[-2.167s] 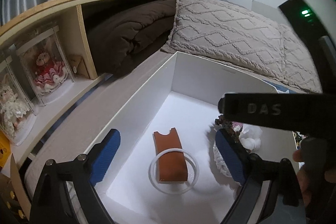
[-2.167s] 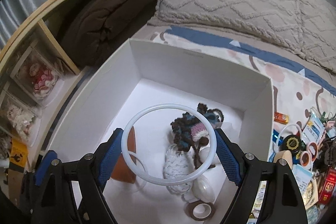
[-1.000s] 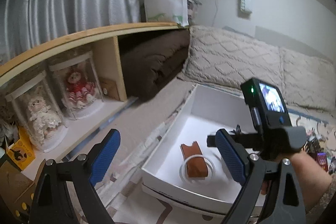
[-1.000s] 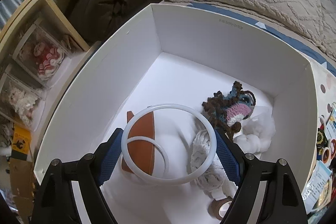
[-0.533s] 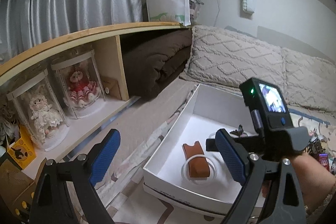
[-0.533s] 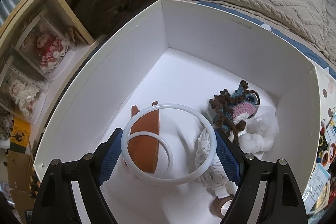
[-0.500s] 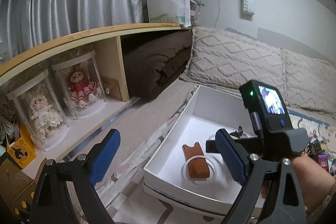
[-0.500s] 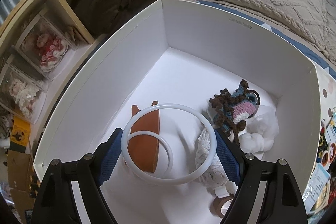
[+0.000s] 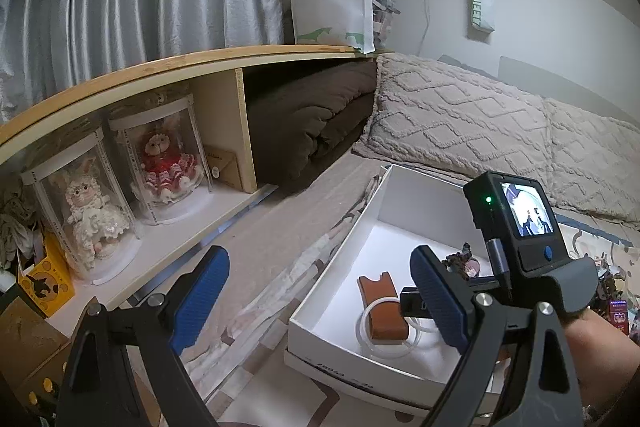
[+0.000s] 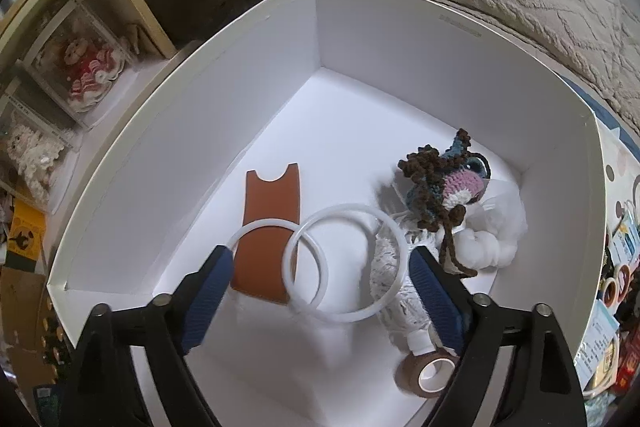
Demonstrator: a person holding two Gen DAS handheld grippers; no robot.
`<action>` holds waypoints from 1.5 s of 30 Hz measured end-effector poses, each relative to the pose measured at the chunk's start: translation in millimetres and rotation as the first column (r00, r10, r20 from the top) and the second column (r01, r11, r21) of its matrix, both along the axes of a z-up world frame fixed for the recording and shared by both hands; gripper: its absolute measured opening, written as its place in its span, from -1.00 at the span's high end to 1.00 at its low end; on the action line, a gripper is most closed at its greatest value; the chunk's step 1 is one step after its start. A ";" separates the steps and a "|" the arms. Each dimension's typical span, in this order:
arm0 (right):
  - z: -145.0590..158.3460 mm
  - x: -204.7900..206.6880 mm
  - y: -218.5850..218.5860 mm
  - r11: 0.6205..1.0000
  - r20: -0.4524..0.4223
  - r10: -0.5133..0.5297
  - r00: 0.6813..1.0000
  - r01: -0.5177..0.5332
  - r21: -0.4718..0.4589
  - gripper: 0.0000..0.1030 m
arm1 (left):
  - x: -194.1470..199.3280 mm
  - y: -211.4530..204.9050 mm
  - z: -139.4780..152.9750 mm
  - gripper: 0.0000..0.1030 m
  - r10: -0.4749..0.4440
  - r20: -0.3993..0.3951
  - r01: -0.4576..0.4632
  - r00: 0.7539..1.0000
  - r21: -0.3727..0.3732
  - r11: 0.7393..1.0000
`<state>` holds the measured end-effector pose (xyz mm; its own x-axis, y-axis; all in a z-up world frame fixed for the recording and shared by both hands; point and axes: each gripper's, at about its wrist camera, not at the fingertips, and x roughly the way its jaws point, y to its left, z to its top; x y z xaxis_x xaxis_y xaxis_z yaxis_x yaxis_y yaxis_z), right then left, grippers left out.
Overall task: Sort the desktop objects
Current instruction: 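Lower the ring into the shoebox and open the right gripper, then withdraw both grippers from the shoebox back over the bed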
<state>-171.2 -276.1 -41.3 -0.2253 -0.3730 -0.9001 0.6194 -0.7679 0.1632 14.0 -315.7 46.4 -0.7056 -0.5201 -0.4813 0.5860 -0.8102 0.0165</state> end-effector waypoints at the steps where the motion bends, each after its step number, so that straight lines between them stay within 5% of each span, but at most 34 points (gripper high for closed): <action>1: 0.8 1.3 -0.3 1.000 -0.005 0.004 1.000 -0.004 -0.002 -0.82 | 0.2 -0.2 0.2 -0.80 0.000 0.000 0.000 1.000 -0.001 1.000; 45: 39.3 17.9 72.8 0.994 -0.198 -0.023 0.980 0.001 -0.111 -0.82 | -20.7 10.6 -14.6 -0.79 -0.027 0.059 0.027 0.998 0.008 1.000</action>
<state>-153.4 -203.3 -2.0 -0.4006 -0.4628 -0.7907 0.6385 -0.7600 0.1213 -6.7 -305.1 31.8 -0.6895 -0.4978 -0.5262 0.5623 -0.8258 0.0444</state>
